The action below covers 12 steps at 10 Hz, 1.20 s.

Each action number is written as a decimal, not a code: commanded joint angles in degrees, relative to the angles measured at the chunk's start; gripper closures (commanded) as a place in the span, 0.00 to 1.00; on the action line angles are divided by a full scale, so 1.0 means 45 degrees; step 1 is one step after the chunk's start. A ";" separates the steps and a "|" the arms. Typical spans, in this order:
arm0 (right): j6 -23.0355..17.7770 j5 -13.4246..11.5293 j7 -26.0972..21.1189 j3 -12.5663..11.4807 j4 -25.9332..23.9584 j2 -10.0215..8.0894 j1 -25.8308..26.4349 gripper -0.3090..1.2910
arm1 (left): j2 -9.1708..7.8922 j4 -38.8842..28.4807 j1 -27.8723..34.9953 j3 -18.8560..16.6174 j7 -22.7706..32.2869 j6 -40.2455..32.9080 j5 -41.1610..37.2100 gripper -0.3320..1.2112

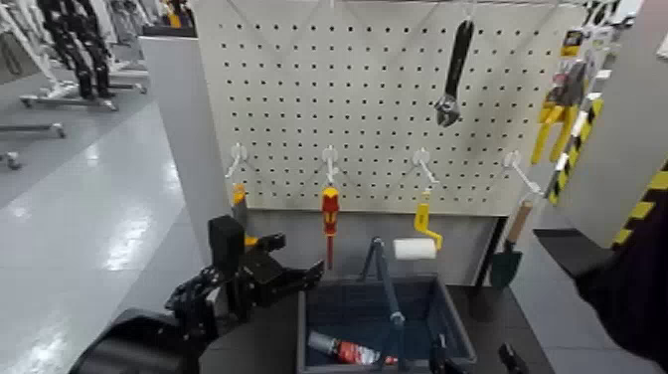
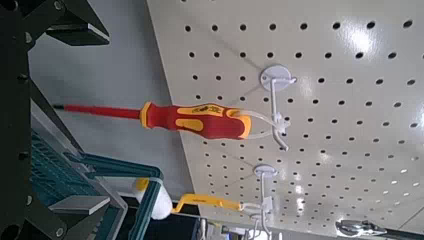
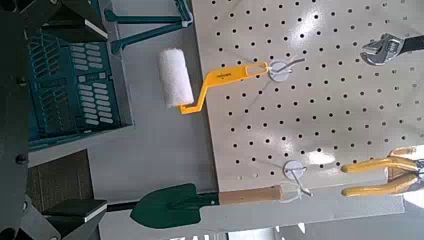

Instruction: Put the red screwdriver into the crate.

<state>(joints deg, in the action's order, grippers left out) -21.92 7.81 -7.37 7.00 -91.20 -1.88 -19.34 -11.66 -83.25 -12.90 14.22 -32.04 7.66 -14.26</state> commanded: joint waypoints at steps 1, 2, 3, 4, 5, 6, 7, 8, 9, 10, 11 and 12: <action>-0.0011 0.0042 -0.0002 0.0026 0.0033 -0.0013 0.0040 0.27 | -0.0163 0.0980 -0.1176 0.0609 -0.0635 0.0094 -0.0113 0.33; -0.0030 0.0061 -0.0002 0.0065 0.0052 -0.0013 0.0059 0.27 | -0.0163 0.1312 -0.1489 0.0746 -0.0810 0.0074 -0.0152 0.33; -0.0030 0.0061 -0.0002 0.0084 0.0072 -0.0013 0.0079 0.27 | -0.0163 0.1566 -0.1684 0.0804 -0.0928 -0.0004 -0.0191 0.33; -0.0030 0.0081 -0.0002 0.0104 0.0091 -0.0032 0.0098 0.27 | -0.0163 0.1820 -0.1918 0.0882 -0.1025 -0.0082 -0.0230 0.33; -0.0069 0.0100 -0.0002 0.0104 0.0091 -0.0032 0.0098 0.27 | -0.0182 0.2133 -0.2211 0.1039 -0.1123 -0.0238 -0.0386 0.33; -0.0089 0.0120 0.0017 0.0143 0.0130 -0.0052 0.0157 0.27 | -0.0182 0.2484 -0.2465 0.1175 -0.1201 -0.0434 -0.0562 0.33; -0.0108 0.0178 -0.0002 0.0201 0.0169 -0.0071 0.0196 0.27 | -0.0163 0.2777 -0.2739 0.1312 -0.1260 -0.0590 -0.0640 0.33; -0.0148 0.0198 -0.0002 0.0221 0.0208 -0.0071 0.0216 0.27 | -0.0124 0.3070 -0.3032 0.1488 -0.1338 -0.0687 -0.0699 0.33; -0.0167 0.0217 -0.0002 0.0240 0.0208 -0.0091 0.0235 0.27 | -0.0065 0.3402 -0.3344 0.1683 -0.1455 -0.0824 -0.0777 0.33; -0.0187 0.0256 0.0017 0.0260 0.0228 -0.0110 0.0255 0.27 | -0.0007 0.3715 -0.3657 0.1879 -0.1572 -0.0961 -0.0777 0.33; -0.0226 0.0256 0.0017 0.0280 0.0247 -0.0110 0.0274 0.27 | 0.0072 0.4164 -0.3930 0.2074 -0.1611 -0.1176 -0.0972 0.33; -0.0245 0.0276 0.0017 0.0280 0.0287 -0.0110 0.0294 0.27 | 0.0111 0.4516 -0.4126 0.2211 -0.1670 -0.1351 -0.1167 0.33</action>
<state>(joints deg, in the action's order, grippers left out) -22.99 9.03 -7.30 8.25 -90.00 -2.38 -18.10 -11.33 -63.90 -30.92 23.79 -39.57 2.09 -18.99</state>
